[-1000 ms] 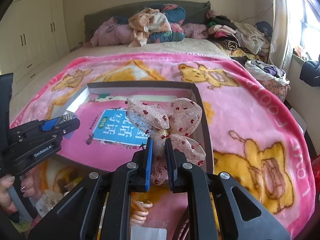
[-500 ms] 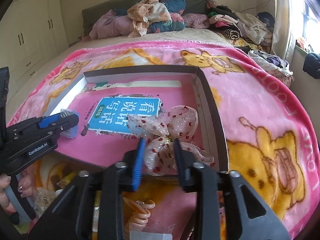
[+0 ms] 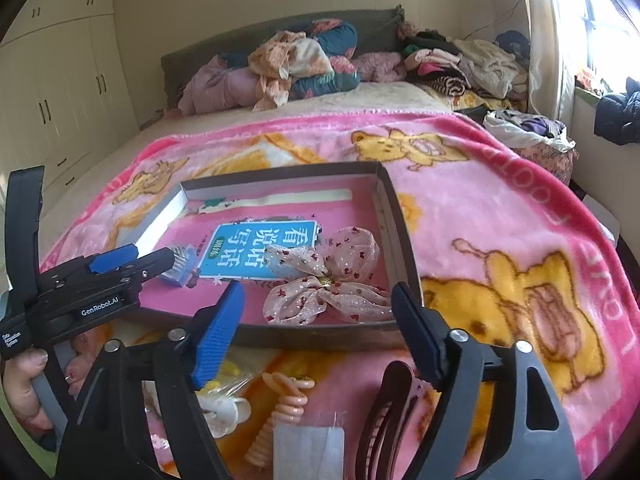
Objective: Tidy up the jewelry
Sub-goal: 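Withdraw both open tools from the box back toward the remaining items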
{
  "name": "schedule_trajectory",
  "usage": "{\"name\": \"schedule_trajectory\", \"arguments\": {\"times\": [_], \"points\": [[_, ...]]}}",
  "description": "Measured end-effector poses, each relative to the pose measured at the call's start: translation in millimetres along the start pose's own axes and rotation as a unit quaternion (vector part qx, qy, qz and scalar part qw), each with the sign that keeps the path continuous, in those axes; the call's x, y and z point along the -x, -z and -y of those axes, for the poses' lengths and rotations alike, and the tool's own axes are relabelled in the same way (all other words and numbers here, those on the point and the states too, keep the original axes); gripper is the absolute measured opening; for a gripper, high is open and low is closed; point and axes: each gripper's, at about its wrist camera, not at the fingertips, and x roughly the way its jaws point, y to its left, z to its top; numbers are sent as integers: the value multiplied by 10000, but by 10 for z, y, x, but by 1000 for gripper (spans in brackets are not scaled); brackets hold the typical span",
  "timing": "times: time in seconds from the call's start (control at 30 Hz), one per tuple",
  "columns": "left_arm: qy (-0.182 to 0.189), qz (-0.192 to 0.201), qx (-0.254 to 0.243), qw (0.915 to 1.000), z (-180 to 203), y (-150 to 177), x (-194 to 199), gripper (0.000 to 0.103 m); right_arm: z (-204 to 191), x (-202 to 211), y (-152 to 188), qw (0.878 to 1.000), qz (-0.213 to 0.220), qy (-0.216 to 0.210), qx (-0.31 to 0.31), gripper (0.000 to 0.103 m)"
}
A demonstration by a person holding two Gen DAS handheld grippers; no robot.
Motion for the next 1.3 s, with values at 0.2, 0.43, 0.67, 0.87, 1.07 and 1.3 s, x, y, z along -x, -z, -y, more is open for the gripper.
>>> {"name": "schedule_trajectory", "arguments": {"times": [0.2,0.43,0.67,0.87,1.07,1.3], "points": [[28,180,26,9998,17,15,162,84,-13,209,39,9998,200,-18,-36,83],[88,535,6,9985,35,21,408,91,-51,405,79,9993,374,-23,-22,87],[126,820,-77,9965,78,74,620,91,-77,558,130,9989,476,-28,-25,87],[132,946,-113,9954,74,144,743,91,-109,667,192,9985,545,-46,-12,87],[92,991,-90,9950,12,199,829,91,-184,758,264,9984,564,-81,61,87],[57,1009,-114,9948,-15,280,912,91,-289,822,369,9983,539,-153,139,87]]}}
